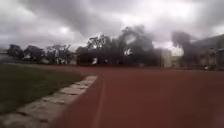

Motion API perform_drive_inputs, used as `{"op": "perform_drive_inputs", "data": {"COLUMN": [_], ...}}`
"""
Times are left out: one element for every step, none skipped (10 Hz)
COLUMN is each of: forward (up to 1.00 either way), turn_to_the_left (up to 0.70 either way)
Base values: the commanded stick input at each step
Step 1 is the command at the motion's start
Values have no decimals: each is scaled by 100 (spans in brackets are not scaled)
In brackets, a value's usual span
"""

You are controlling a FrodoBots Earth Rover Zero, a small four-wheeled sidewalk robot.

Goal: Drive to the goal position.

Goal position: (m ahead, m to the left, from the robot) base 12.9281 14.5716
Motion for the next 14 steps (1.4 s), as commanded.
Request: {"op": "perform_drive_inputs", "data": {"forward": [70,70,70,70,70,70,70,70,70,70,70,70,70,70], "turn_to_the_left": [0,0,0,0,0,0,0,0,0,0,0,0,0,0]}}
